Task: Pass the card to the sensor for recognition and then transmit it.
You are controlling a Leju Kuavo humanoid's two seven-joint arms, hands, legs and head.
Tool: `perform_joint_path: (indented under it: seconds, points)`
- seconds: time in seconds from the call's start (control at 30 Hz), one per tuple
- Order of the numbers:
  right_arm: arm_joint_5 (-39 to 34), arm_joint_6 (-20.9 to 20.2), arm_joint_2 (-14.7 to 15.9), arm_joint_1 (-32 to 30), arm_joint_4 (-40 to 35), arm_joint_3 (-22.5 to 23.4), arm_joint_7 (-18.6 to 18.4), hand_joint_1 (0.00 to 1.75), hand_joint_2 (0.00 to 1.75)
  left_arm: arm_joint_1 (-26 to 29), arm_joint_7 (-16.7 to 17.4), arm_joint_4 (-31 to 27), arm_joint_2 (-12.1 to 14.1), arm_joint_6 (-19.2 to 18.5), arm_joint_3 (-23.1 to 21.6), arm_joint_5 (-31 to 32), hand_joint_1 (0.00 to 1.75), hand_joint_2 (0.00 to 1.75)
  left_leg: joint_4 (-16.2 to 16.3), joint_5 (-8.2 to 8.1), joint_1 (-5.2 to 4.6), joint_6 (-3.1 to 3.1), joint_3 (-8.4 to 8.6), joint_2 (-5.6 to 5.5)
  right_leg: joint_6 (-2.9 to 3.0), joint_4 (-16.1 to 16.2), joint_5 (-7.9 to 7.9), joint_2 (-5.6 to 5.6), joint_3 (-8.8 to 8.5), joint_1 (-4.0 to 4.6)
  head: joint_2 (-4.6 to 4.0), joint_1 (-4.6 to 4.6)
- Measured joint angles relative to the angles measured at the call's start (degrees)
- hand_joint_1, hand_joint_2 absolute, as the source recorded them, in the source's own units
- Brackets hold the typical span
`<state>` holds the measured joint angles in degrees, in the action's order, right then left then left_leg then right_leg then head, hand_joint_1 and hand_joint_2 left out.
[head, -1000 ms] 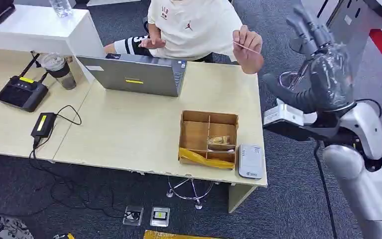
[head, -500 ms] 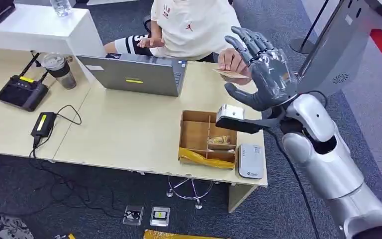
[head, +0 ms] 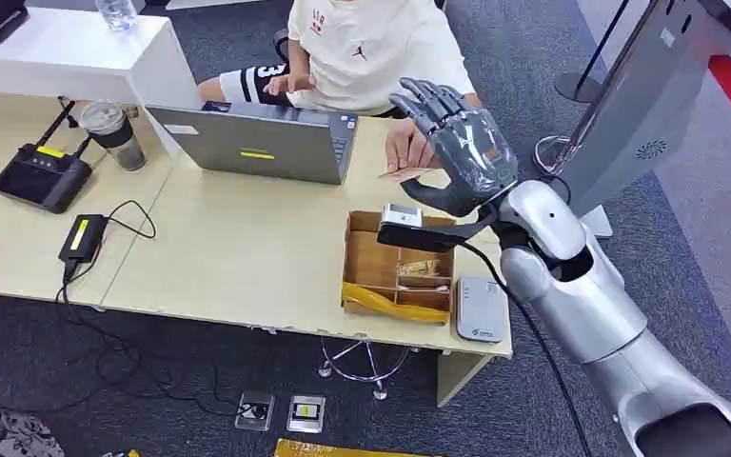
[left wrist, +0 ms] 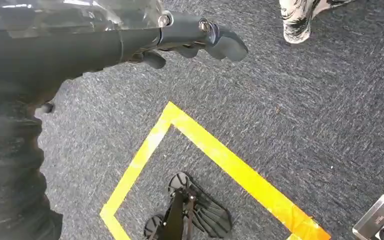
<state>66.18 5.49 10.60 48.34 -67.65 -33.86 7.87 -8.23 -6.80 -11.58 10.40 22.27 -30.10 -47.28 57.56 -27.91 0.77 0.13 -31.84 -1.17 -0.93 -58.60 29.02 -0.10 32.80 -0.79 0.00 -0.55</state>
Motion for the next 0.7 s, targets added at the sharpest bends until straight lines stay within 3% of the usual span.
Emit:
perform_joint_path:
  seconds: [0.03, 0.07, 0.1, 0.7]
  points:
    - [0.0, 0.15, -0.19, 0.04, 0.39, -0.28, 0.18, 1.31, 1.75, 0.0, 0.04, 0.0, 0.0, 0.04, 0.0, -0.04, 0.0, 1.75, 0.0, 0.0, 0.0, 0.0, 0.0, 0.0, 0.0, 0.0, 0.0, 0.01, 0.0, 0.0, 0.0, 0.0]
    - [-0.02, 0.31, -0.37, 0.05, 0.76, -0.39, 0.31, 1.31, 1.75, -0.01, 0.13, 0.0, 0.0, 0.07, 0.0, -0.07, 0.0, 1.75, 0.0, 0.0, 0.0, 0.0, 0.0, 0.0, 0.0, 0.0, 0.0, 0.01, 0.0, 0.0, 0.0, 0.0]
    - [-0.07, 0.48, -0.57, 0.04, 1.11, -0.41, 0.48, 1.54, 1.75, 0.0, 0.22, 0.0, 0.0, 0.09, 0.0, -0.11, 0.0, 1.75, 0.0, 0.0, 0.0, 0.0, 0.0, 0.0, 0.0, 0.0, 0.0, 0.01, 0.0, 0.0, 0.0, 0.0]
    - [-1.42, 2.67, -2.34, 0.31, 5.24, -1.33, 0.81, 1.62, 1.75, 0.08, 1.42, 0.31, 0.48, 0.02, -0.35, -0.35, 0.0, 1.75, 0.01, 0.0, 0.0, 0.0, 0.05, 0.02, 0.0, 0.0, 0.0, 0.04, 0.0, 0.0, 0.0, 0.0]
